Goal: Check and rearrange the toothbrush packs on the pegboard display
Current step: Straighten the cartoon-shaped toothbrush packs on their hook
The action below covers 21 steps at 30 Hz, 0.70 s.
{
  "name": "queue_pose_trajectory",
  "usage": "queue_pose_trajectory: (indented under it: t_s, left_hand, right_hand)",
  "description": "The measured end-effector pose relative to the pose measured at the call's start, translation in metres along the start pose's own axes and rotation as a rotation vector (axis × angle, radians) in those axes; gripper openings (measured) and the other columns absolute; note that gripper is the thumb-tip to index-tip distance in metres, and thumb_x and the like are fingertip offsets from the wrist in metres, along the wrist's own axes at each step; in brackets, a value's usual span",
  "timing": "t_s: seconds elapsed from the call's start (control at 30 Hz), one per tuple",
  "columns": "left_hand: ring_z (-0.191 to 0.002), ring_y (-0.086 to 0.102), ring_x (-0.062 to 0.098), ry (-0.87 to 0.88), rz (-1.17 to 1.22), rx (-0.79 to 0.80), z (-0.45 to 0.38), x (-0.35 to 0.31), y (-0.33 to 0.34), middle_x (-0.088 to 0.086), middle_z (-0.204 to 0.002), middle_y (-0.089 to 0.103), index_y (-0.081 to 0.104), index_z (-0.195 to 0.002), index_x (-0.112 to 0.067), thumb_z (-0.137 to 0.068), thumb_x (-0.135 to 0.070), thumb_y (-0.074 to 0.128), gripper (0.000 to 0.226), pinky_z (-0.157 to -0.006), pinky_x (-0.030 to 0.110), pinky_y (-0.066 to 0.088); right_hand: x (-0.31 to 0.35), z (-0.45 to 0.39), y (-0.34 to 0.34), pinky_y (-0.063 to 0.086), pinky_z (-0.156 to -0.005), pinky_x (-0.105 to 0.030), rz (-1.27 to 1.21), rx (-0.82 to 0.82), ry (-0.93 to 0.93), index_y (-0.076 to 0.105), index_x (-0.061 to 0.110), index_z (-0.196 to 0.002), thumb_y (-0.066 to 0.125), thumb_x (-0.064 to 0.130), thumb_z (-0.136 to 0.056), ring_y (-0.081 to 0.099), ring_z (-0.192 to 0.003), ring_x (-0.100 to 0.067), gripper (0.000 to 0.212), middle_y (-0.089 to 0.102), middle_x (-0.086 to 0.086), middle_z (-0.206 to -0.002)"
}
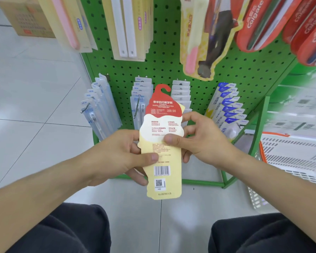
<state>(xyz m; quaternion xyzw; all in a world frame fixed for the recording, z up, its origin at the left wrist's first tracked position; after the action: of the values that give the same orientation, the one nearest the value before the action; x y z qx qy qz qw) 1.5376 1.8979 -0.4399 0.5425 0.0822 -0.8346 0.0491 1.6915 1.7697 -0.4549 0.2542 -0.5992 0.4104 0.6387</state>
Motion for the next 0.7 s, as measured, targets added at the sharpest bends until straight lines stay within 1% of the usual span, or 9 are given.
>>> queue_pose_trajectory:
  t_s: [0.1, 0.2, 0.3, 0.33, 0.47, 0.53, 0.57, 0.63, 0.7]
  left_hand:
    - [-0.081, 0.077, 0.028, 0.028, 0.001, -0.076, -0.001, -0.003, -0.001, 0.008, -0.093, 0.079, 0.068, -0.111, -0.014, -0.090, -0.028, 0.063, 0.026, -0.054, 0.026, 0.059]
    - [-0.082, 0.077, 0.026, 0.087, 0.021, -0.147, -0.005, -0.003, -0.004, 0.006, -0.097, 0.079, 0.065, -0.117, -0.012, -0.089, -0.019, 0.067, 0.028, -0.057, 0.028, 0.059]
    - [-0.083, 0.077, 0.025, 0.099, -0.022, -0.142, -0.005, -0.002, -0.005, 0.005, -0.098, 0.078, 0.062, -0.120, -0.013, -0.089, -0.010, 0.070, 0.032, -0.057, 0.026, 0.058]
    - [-0.084, 0.077, 0.026, 0.097, -0.034, -0.115, -0.005, -0.001, -0.005, 0.006, -0.098, 0.078, 0.061, -0.121, -0.013, -0.089, -0.010, 0.069, 0.032, -0.058, 0.028, 0.059]
    - [-0.093, 0.076, 0.030, 0.091, -0.053, -0.036, -0.005, 0.001, -0.002, 0.008, -0.105, 0.077, 0.060, -0.122, -0.014, -0.090, -0.011, 0.068, 0.033, -0.077, 0.050, 0.062]
    - [-0.093, 0.076, 0.030, 0.085, -0.075, -0.015, -0.006, 0.002, -0.003, 0.008, -0.104, 0.077, 0.060, -0.121, -0.013, -0.089, -0.011, 0.069, 0.033, -0.080, 0.051, 0.061]
    - [-0.092, 0.076, 0.029, 0.079, -0.090, 0.001, -0.006, 0.002, -0.003, 0.008, -0.103, 0.078, 0.060, -0.119, -0.012, -0.089, -0.011, 0.069, 0.031, -0.077, 0.047, 0.062]
    - [-0.087, 0.077, 0.023, 0.059, -0.119, 0.042, -0.005, 0.003, -0.001, 0.006, -0.101, 0.078, 0.059, -0.116, -0.011, -0.090, -0.010, 0.069, 0.028, -0.064, 0.030, 0.061]
    - [-0.086, 0.077, 0.019, 0.046, -0.142, 0.071, -0.004, 0.004, 0.002, 0.004, -0.102, 0.078, 0.058, -0.117, -0.008, -0.091, -0.009, 0.068, 0.028, -0.057, 0.019, 0.055]
  right_hand:
    - [0.005, 0.003, 0.000, 0.049, -0.038, -0.029, 0.016, 0.058, -0.011, 0.049, 0.007, -0.106, 0.081, 0.029, -0.066, 0.066, -0.048, -0.024, 0.055, 0.074, -0.014, -0.072]
    - [0.009, 0.007, 0.003, 0.051, -0.040, -0.029, 0.070, 0.152, -0.042, 0.054, 0.009, -0.106, 0.077, 0.031, -0.072, 0.069, -0.051, -0.025, 0.046, 0.076, -0.011, -0.076]
    - [0.009, 0.010, 0.006, 0.053, -0.041, -0.028, 0.133, 0.210, -0.077, 0.063, 0.018, -0.096, 0.070, 0.032, -0.087, 0.069, -0.051, -0.025, 0.017, 0.077, -0.009, -0.075]
    - [0.009, 0.010, 0.006, 0.053, -0.042, -0.028, 0.136, 0.200, -0.077, 0.065, 0.018, -0.092, 0.068, 0.032, -0.090, 0.069, -0.050, -0.025, 0.014, 0.076, -0.009, -0.073]
    - [0.008, 0.008, 0.002, 0.053, -0.045, -0.028, 0.154, 0.142, -0.052, 0.073, 0.013, -0.088, 0.072, 0.039, -0.082, 0.068, -0.053, -0.023, 0.027, 0.077, -0.009, -0.074]
    - [0.008, 0.006, -0.002, 0.052, -0.045, -0.028, 0.148, 0.099, -0.053, 0.072, 0.010, -0.091, 0.080, 0.037, -0.075, 0.069, -0.056, -0.024, 0.032, 0.077, -0.009, -0.076]
    - [0.008, 0.005, -0.004, 0.052, -0.044, -0.028, 0.138, 0.060, -0.054, 0.069, 0.007, -0.091, 0.084, 0.036, -0.068, 0.069, -0.057, -0.024, 0.040, 0.076, -0.010, -0.076]
    - [0.006, 0.002, -0.009, 0.051, -0.042, -0.028, 0.130, -0.023, -0.053, 0.063, 0.002, -0.091, 0.089, 0.034, -0.055, 0.068, -0.058, -0.023, 0.055, 0.075, -0.012, -0.078]
    - [0.007, 0.001, -0.012, 0.051, -0.042, -0.028, 0.138, -0.070, -0.057, 0.060, 0.002, -0.090, 0.090, 0.034, -0.049, 0.068, -0.058, -0.025, 0.060, 0.073, -0.015, -0.079]
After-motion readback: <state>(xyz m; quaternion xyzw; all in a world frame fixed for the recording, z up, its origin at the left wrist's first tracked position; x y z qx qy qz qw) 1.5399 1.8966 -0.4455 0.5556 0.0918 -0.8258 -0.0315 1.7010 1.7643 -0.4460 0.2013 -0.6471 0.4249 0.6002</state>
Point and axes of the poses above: each hand's wrist, its own z-axis away from the middle knuckle, its own y-axis out of the palm, x = y × z, the point moved 2 cm from there along -z, towards the middle knuckle
